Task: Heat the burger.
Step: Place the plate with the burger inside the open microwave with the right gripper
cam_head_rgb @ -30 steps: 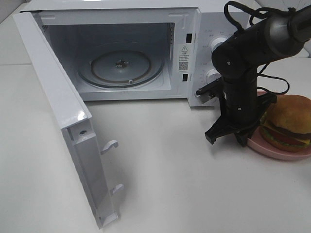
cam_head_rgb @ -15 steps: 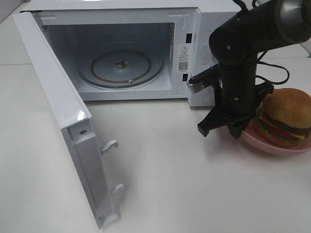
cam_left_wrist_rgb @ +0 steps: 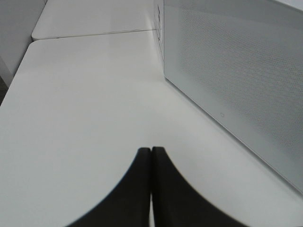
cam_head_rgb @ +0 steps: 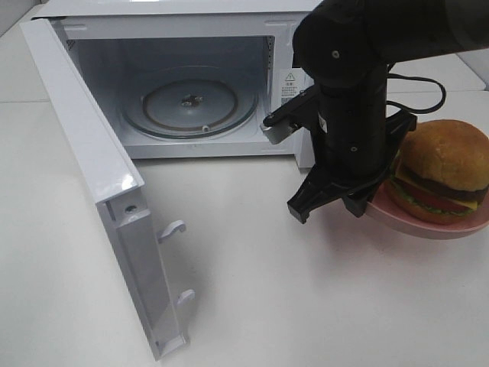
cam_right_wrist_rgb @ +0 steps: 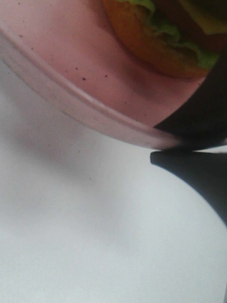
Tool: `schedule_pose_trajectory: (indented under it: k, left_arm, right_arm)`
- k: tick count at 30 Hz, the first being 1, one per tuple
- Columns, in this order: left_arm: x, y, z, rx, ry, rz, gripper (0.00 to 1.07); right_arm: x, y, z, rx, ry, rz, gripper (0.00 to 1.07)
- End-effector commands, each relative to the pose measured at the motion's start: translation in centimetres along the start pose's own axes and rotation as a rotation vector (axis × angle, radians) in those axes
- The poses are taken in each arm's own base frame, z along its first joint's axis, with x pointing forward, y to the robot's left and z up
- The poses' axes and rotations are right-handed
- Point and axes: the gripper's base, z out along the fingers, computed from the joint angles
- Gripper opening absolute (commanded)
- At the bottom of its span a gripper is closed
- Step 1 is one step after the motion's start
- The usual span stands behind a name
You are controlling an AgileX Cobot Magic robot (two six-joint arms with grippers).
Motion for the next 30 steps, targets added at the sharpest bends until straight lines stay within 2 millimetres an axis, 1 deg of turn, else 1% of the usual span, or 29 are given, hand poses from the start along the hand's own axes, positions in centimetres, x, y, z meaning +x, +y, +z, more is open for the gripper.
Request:
schedule_pose_trajectory:
  k: [1, 2, 3, 4, 6, 9, 11, 12, 13, 14, 16, 17, 18, 20, 21, 22, 23, 25, 26, 27, 28, 30]
  left_arm:
    - [0.1, -0.1, -0.2, 0.000, -0.023, -0.001, 0.00]
    - [0.1, -0.1, -0.2, 0.000, -0.023, -0.001, 0.00]
    - [0.1, -0.1, -0.2, 0.000, -0.023, -0.001, 0.00]
    - [0.1, -0.1, -0.2, 0.000, -0.023, -0.001, 0.00]
    - [0.1, -0.1, -0.2, 0.000, -0.023, -0.001, 0.00]
    - [0.1, -0.1, -0.2, 0.000, -0.023, -0.001, 0.00]
    - [0.1, -0.1, -0.2, 0.000, -0.023, -0.001, 0.00]
    - [0.1, -0.1, -0.2, 0.000, -0.023, -0.001, 0.00]
    - [0.1, -0.1, -0.2, 0.000, -0.023, -0.001, 0.00]
    - [0.1, -0.1, -0.2, 0.000, -0.023, -0.001, 0.00]
    - [0.1, -0.1, -0.2, 0.000, -0.023, -0.001, 0.00]
    - [0.1, -0.1, -0.2, 0.000, -0.023, -0.001, 0.00]
    - [0.1, -0.1, -0.2, 0.000, -0.023, -0.001, 0.00]
    - [0.1, -0.1, -0.2, 0.000, -0.023, -0.001, 0.00]
    - [0.1, -0.1, -0.2, 0.000, -0.023, -0.001, 0.00]
    - [0.1, -0.1, -0.2, 0.000, -0.023, -0.001, 0.00]
    - [0.1, -0.1, -0.2, 0.000, -0.023, -0.001, 0.00]
    - [0.1, -0.1, -0.2, 0.000, -0.023, -0.001, 0.00]
    - [0.1, -0.1, -0.2, 0.000, -0.023, -0.001, 0.00]
    - [0.1, -0.1, -0.2, 0.000, -0.023, -0.001, 0.00]
    - [0.1, -0.1, -0.2, 0.000, -0.023, -0.001, 0.00]
    - [0.1, -0.1, -0.2, 0.000, -0.023, -0.001, 0.00]
  right_arm:
    - [1.1, 0.9, -2.1, 0.051, -0.058, -0.105, 0.00]
    - [1.1, 0.9, -2.1, 0.051, -0.058, -0.105, 0.00]
    - [1.8, 1.6, -2.4, 0.048, -0.066, -0.151, 0.00]
    - [1.8, 1.6, -2.4, 0.048, -0.066, -0.151, 0.00]
    - [3.3, 2.6, -2.5, 0.046, -0.072, -0.210, 0.00]
    - [3.7, 2.8, -2.5, 0.043, -0.082, -0.236, 0.00]
    - [4.9, 3.9, -2.6, 0.028, -0.143, -0.372, 0.00]
    - [4.9, 3.9, -2.6, 0.028, -0.143, -0.372, 0.00]
    - [5.3, 4.2, -2.5, 0.021, -0.167, -0.433, 0.00]
    - [5.3, 4.2, -2.5, 0.021, -0.167, -0.433, 0.00]
    - [5.6, 4.5, -2.2, 0.014, -0.198, -0.512, 0.00]
    - [5.6, 4.5, -2.2, 0.014, -0.198, -0.512, 0.00]
    - [5.6, 4.5, -2.0, 0.020, -0.211, -0.578, 0.00]
    - [5.7, 4.6, -1.8, 0.021, -0.215, -0.611, 0.00]
    - [5.5, 4.7, -1.9, 0.019, -0.239, -0.662, 0.00]
    - [5.5, 4.7, -1.9, 0.019, -0.239, -0.662, 0.00]
    - [5.4, 4.8, -1.9, 0.022, -0.258, -0.712, 0.00]
    - [5.3, 4.8, -1.9, 0.026, -0.263, -0.742, 0.00]
    - [5.3, 4.9, -1.9, 0.035, -0.269, -0.813, 0.00]
    - [5.3, 4.9, -1.9, 0.035, -0.269, -0.813, 0.00]
    - [5.2, 4.9, -2.0, 0.045, -0.279, -0.881, 0.00]
    - [5.1, 4.9, -2.0, 0.051, -0.288, -0.916, 0.00]
